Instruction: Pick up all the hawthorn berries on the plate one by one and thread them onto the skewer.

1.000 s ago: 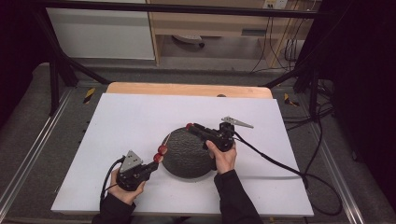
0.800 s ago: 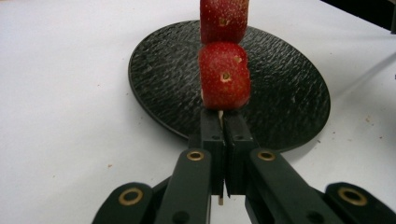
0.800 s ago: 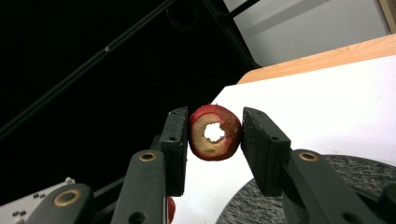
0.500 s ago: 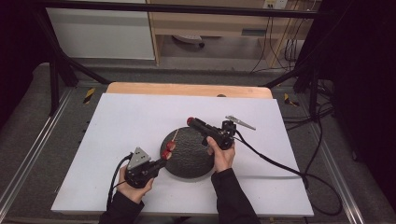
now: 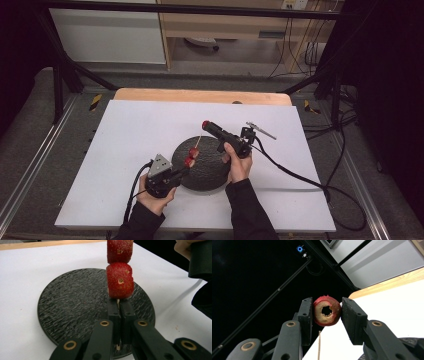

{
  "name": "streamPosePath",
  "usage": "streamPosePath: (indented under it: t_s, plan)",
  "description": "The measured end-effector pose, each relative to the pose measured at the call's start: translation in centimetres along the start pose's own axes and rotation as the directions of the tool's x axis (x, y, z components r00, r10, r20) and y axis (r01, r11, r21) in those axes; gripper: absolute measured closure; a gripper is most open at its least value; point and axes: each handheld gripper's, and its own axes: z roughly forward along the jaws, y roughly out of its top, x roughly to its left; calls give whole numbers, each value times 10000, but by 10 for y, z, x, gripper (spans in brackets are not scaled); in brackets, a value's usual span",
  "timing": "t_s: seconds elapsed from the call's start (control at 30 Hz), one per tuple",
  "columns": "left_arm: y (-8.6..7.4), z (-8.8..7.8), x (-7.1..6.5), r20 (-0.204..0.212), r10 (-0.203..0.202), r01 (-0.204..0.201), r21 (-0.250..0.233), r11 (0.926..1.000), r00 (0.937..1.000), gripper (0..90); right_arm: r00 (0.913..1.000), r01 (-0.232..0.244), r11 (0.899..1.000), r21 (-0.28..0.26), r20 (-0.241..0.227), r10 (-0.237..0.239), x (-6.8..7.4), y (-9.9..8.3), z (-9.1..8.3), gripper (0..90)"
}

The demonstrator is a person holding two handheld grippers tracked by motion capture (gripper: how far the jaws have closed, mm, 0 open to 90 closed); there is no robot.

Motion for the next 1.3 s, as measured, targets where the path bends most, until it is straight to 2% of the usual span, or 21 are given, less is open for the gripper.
streamPosePath:
  t_s: [0.3,0.7,0.97,1.3]
  plan:
    - [5,6,-6,66,-61,62,-187,9998,10000,882,9994,-288,9993,-243,-183,284,2,1,-1,625]
    - [6,8,-7,-4,-66,66,-254,9997,10000,882,9989,-386,9990,-236,-260,380,2,0,-1,625]
    - [8,9,-8,-14,-288,287,-414,9987,9996,882,9988,-401,9991,-120,-286,397,2,-4,-1,625]
    - [15,12,-9,-146,-586,575,-641,9963,9982,882,9988,-383,9992,133,-299,387,1,-17,0,626]
